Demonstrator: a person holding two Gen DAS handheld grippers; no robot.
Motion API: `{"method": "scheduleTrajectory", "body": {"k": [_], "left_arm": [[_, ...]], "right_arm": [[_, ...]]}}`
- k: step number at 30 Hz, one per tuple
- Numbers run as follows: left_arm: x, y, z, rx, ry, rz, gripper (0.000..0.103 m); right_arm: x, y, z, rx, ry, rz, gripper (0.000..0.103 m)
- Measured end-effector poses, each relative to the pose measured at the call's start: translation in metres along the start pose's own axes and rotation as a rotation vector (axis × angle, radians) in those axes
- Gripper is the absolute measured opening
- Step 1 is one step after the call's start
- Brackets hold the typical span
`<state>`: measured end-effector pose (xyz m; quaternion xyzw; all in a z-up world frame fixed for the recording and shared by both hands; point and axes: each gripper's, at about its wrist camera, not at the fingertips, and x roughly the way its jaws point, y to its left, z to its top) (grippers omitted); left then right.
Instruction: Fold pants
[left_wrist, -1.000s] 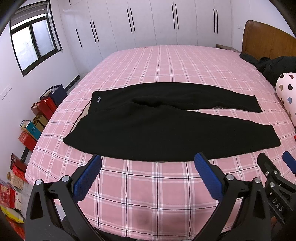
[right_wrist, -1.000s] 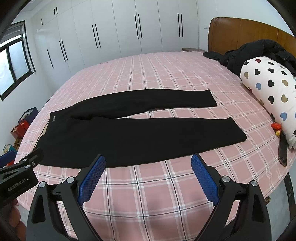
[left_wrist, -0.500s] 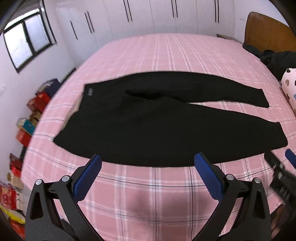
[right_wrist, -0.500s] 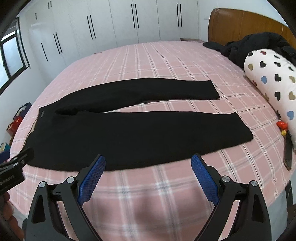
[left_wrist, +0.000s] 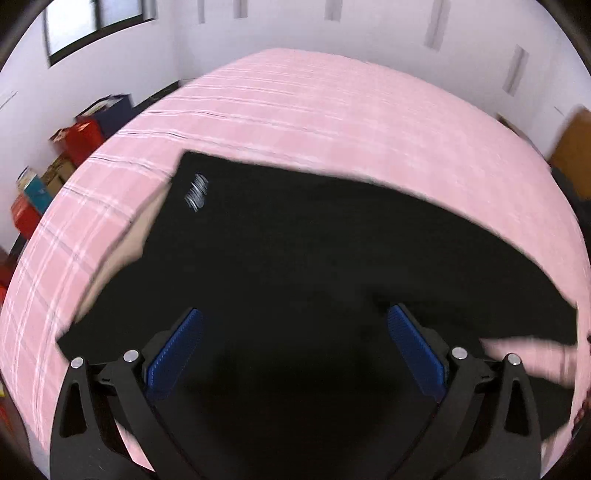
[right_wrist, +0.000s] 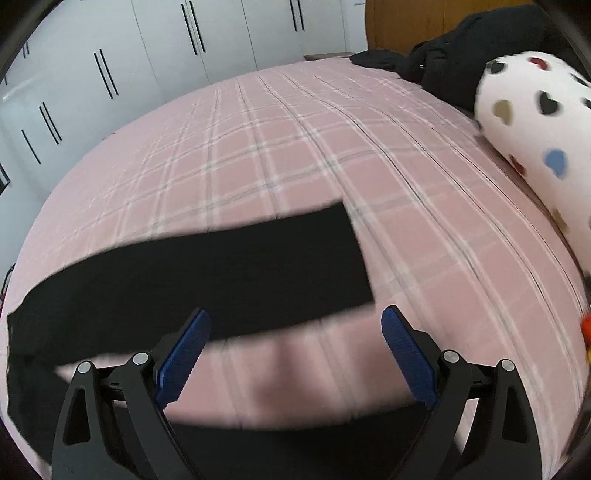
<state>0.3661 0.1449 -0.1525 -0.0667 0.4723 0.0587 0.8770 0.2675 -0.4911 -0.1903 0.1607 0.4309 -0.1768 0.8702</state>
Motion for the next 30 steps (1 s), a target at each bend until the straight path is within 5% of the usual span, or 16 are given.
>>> {"method": "scheduleTrajectory", "body": {"k": [6,13,14,16,18,20,23,30], "left_arm": [[0.076,0.063,0.092,-0.088,-0.02,0.141,0.098],[0.165,0.11,0.137,-0.182,0.156,0.142,0.098],[0.171,0.113,0.137,-0.196,0.162,0.125,0.098],[0.172,0.111,0.138,-0.18,0.132,0.139,0.09],[0.164,0.101,0.138,-0.119,0.11,0.111,0.046],[0.152,0.099,0.138,-0.113,0.114,0.049,0.021],[0.11,0.103,0.136,-0.113,0.043,0.062,0.017],[-0.021,0.134,0.091,-0.099,-0.037,-0.106,0.014]], "right_arm": [[0.078,-0.012,0.043,0.018,0.091,0.014,0.092],[0.108,0.011,0.045,-0.034,0.054,-0.022,0.093],[0.106,0.014,0.044,-0.037,0.035,-0.01,0.086],[0.103,0.016,0.043,-0.054,0.029,0.001,0.056],[0.099,0.017,0.044,-0.056,0.037,0.043,0.017],[0.083,0.02,0.045,-0.059,0.021,0.089,0.01],[0.039,0.026,0.044,-0.087,-0.06,0.115,0.008],[-0.089,0.006,0.013,-0.172,-0.191,0.142,0.007]]}}
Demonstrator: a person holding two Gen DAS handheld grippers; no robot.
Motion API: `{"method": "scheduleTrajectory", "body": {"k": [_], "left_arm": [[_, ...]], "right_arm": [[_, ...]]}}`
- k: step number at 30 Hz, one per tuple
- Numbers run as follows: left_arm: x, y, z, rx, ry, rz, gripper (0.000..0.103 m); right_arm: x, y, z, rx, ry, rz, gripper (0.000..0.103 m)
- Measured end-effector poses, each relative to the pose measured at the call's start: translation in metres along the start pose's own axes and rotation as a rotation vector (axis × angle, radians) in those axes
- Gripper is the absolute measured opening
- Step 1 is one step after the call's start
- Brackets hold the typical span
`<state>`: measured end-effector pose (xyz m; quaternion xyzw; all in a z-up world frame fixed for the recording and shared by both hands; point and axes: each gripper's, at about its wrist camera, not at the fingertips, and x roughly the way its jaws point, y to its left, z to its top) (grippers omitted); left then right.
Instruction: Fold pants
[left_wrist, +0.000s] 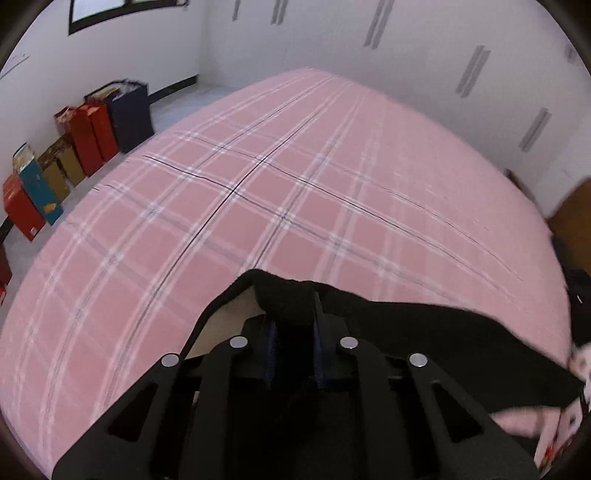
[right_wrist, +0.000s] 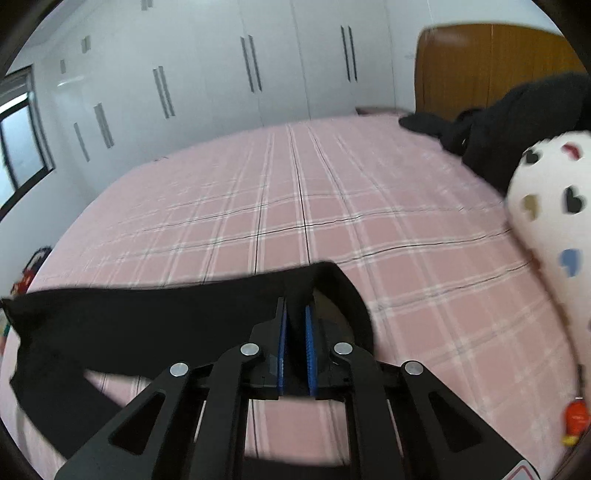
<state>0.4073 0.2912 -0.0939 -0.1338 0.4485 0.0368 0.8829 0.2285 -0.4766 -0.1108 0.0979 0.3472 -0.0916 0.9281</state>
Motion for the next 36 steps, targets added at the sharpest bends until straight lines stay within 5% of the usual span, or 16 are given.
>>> {"method": "scheduleTrajectory", "body": {"k": [5,10,12,13,15,18,22,23,25,26,28,33,36], "left_arm": [[-0.072,0.028,-0.079,0.078,0.023,-0.013,0.015],[-0.058,0.067,-0.157,0.035,0.121,0.093,0.029],[-0.048,0.084,-0.18,-0.046,0.171,0.109,0.033],[-0.045,0.092,-0.185,-0.111,0.187,0.091,0.036],[-0.048,0.107,-0.193,-0.284,0.186,-0.013,0.067],[-0.054,0.113,-0.204,-0.482,0.171,-0.114,0.09],[-0.031,0.099,-0.223,-0.651,0.259,-0.216,0.092],[-0.024,0.096,-0.223,-0.675,0.281,-0.23,0.092],[-0.009,0.093,-0.223,-0.745,0.32,-0.264,0.075],[-0.006,0.093,-0.222,-0.761,0.328,-0.283,0.048],[-0.006,0.096,-0.215,-0.766,0.344,-0.251,0.023],[-0.01,0.104,-0.187,-0.671,0.371,-0.25,0.014],[-0.007,0.091,-0.173,-0.595,0.387,-0.205,0.013]], "right_arm": [[-0.062,-0.014,-0.054,-0.052,0.066,-0.017,0.007],[-0.064,-0.023,-0.113,-0.046,0.161,-0.096,0.02],[-0.057,-0.035,-0.134,-0.003,0.21,-0.157,0.041],[-0.06,-0.041,-0.14,0.028,0.218,-0.177,0.043],[-0.071,-0.049,-0.15,0.109,0.204,-0.177,0.049],[-0.094,-0.047,-0.161,0.184,0.161,-0.142,0.063],[-0.101,-0.029,-0.162,0.281,0.145,0.004,0.065],[-0.097,-0.017,-0.161,0.297,0.163,0.044,0.067],[-0.082,-0.002,-0.159,0.29,0.208,0.087,0.068],[-0.073,0.007,-0.156,0.28,0.23,0.104,0.068],[-0.061,0.013,-0.149,0.295,0.244,0.124,0.068],[-0.027,-0.008,-0.128,0.51,0.254,0.148,0.078],[0.016,-0.018,-0.12,0.599,0.33,0.072,0.078]]}}
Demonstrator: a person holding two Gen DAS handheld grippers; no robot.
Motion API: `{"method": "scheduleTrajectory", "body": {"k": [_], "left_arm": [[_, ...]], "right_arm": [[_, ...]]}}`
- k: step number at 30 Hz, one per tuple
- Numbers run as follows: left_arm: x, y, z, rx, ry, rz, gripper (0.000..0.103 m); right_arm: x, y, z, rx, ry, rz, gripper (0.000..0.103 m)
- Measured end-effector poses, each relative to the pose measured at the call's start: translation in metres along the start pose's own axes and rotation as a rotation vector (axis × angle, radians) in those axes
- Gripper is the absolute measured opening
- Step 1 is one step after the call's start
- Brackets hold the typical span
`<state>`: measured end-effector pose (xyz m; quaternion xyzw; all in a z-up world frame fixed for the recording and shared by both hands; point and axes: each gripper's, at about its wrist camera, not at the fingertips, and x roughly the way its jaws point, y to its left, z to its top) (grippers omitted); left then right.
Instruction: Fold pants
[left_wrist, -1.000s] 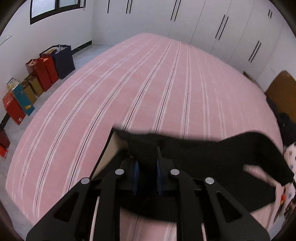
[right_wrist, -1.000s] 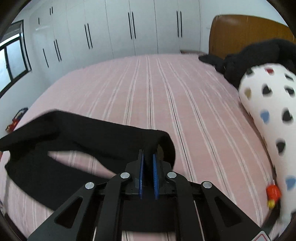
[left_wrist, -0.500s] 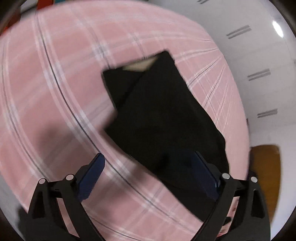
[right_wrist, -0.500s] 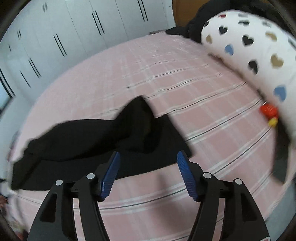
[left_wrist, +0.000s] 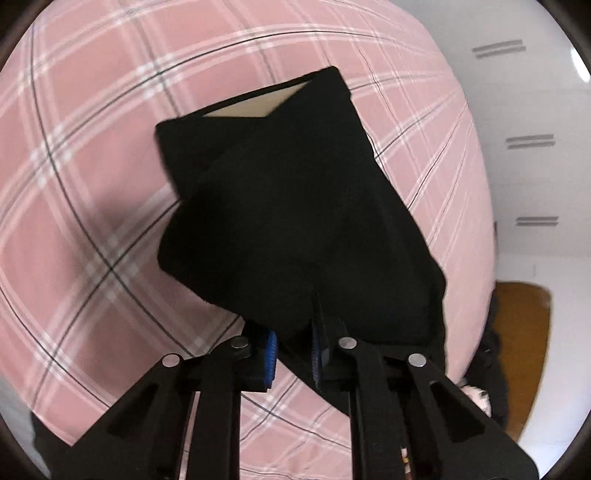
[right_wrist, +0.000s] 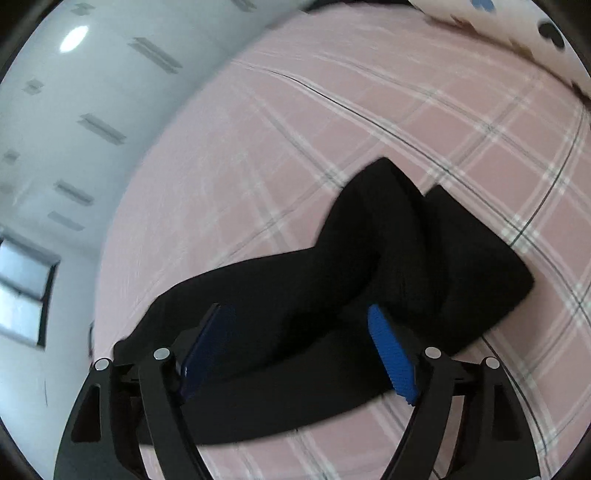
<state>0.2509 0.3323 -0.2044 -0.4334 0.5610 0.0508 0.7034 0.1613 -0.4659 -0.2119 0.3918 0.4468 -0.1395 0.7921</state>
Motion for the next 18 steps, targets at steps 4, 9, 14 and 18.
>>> {"method": "scheduleTrajectory", "body": {"k": [4,9,14,18], "left_arm": [[-0.009,-0.028,0.015,0.06,-0.005,0.03,0.01],[-0.045,-0.063,0.032,0.217,-0.077,0.039,0.01],[0.003,-0.032,0.03,0.279,-0.037,0.188,0.013],[0.014,0.0,0.014,0.181,-0.066,0.117,0.021]], "right_arm": [[0.03,0.005,0.026,0.033,0.024,-0.051,0.007],[-0.064,0.021,0.041,-0.092,-0.225,0.128,0.006],[-0.012,-0.06,0.024,-0.074,-0.045,-0.084,0.007],[-0.014,-0.092,-0.009,0.01,-0.069,-0.088,0.036]]}}
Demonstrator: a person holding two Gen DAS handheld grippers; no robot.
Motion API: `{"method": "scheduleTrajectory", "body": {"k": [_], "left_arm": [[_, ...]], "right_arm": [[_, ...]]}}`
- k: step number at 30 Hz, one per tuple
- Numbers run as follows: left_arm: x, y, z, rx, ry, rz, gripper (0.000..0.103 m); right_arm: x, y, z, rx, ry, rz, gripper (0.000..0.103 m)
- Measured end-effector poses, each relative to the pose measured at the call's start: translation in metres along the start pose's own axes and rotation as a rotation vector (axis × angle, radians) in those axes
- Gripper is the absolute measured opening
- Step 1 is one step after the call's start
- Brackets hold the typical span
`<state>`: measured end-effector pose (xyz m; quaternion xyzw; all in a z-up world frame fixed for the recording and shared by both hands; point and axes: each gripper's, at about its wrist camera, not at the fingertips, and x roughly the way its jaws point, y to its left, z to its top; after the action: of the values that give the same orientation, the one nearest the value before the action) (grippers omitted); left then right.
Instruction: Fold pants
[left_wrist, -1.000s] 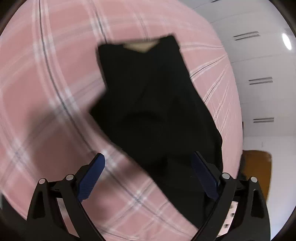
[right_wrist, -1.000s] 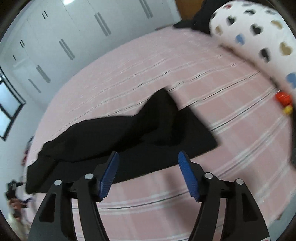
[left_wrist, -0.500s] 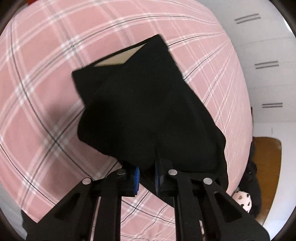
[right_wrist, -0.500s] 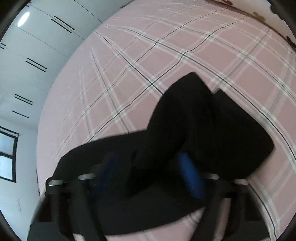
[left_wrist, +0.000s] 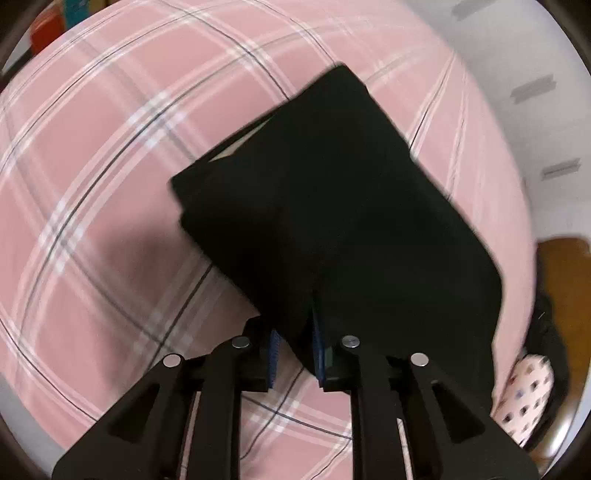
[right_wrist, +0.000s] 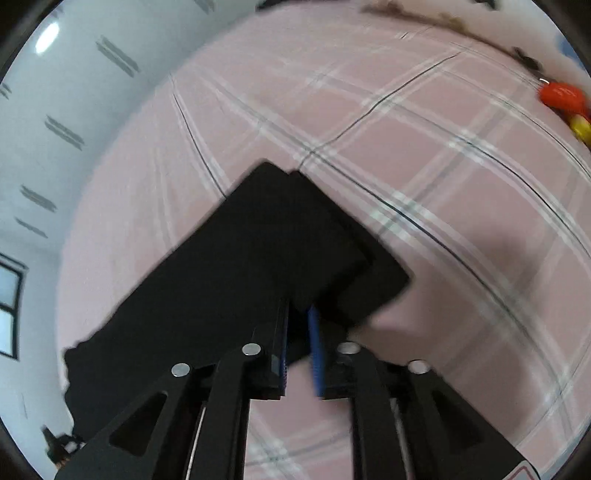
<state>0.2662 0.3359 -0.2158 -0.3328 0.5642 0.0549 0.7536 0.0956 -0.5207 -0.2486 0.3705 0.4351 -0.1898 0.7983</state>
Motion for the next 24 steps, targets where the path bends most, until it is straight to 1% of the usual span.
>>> {"method": "scheduleTrajectory", "body": {"k": [1,2,3,4,6,7,8,9,11,13,14,16,17,19,20,21,22,23,24], "left_arm": [[-0.007,0.0,-0.004,-0.003,-0.026,-0.006,0.026],[-0.016,-0.003,-0.01,0.008,-0.057,0.018,0.033],[-0.023,-0.008,-0.014,0.028,-0.082,0.052,0.04],[-0.03,-0.013,-0.02,0.044,-0.099,0.068,0.042],[-0.042,-0.031,-0.037,0.095,-0.123,0.081,0.042],[-0.045,-0.042,-0.049,0.124,-0.128,0.068,0.043],[-0.044,-0.047,-0.058,0.144,-0.124,0.059,0.045],[-0.042,-0.061,-0.071,0.171,-0.113,0.038,0.052],[-0.033,-0.088,-0.092,0.203,-0.094,-0.02,0.057],[-0.02,-0.107,-0.11,0.221,-0.045,-0.091,0.06],[-0.008,-0.118,-0.121,0.226,0.0,-0.128,0.063],[0.015,-0.131,-0.133,0.231,0.056,-0.166,0.063],[0.028,-0.14,-0.137,0.233,0.081,-0.18,0.063],[0.048,-0.152,-0.14,0.223,0.099,-0.19,0.063],[0.055,-0.155,-0.139,0.215,0.103,-0.173,0.061],[0.062,-0.153,-0.137,0.203,0.107,-0.151,0.046],[0.065,-0.146,-0.142,0.19,0.103,-0.13,0.034],[0.062,-0.147,-0.143,0.192,0.085,-0.114,0.017],[0.058,-0.149,-0.137,0.194,0.072,-0.141,0.016]], "right_arm": [[-0.008,0.002,-0.007,-0.002,-0.016,0.004,0.047],[-0.02,0.011,-0.021,-0.025,-0.037,0.006,0.054],[-0.025,0.02,-0.029,-0.06,-0.046,0.006,0.054],[-0.029,0.033,-0.038,-0.108,-0.039,0.017,0.054],[-0.03,0.069,-0.066,-0.193,0.013,0.103,0.054],[-0.025,0.093,-0.084,-0.225,0.057,0.184,0.054],[-0.017,0.113,-0.098,-0.249,0.101,0.238,0.054],[-0.013,0.129,-0.106,-0.262,0.135,0.276,0.054],[0.011,0.169,-0.138,-0.28,0.233,0.384,0.054],[0.037,0.205,-0.171,-0.302,0.322,0.44,0.054],[0.048,0.216,-0.181,-0.308,0.35,0.448,0.054],[0.064,0.234,-0.198,-0.313,0.393,0.46,0.054],[0.065,0.244,-0.206,-0.307,0.4,0.471,0.054],[0.072,0.251,-0.206,-0.282,0.392,0.473,0.054],[0.078,0.255,-0.204,-0.266,0.384,0.465,0.05],[0.08,0.261,-0.202,-0.261,0.375,0.462,0.028],[0.081,0.262,-0.197,-0.262,0.356,0.454,0.012],[0.078,0.27,-0.191,-0.272,0.335,0.451,0.009],[0.068,0.273,-0.187,-0.271,0.31,0.476,0.008]]}}
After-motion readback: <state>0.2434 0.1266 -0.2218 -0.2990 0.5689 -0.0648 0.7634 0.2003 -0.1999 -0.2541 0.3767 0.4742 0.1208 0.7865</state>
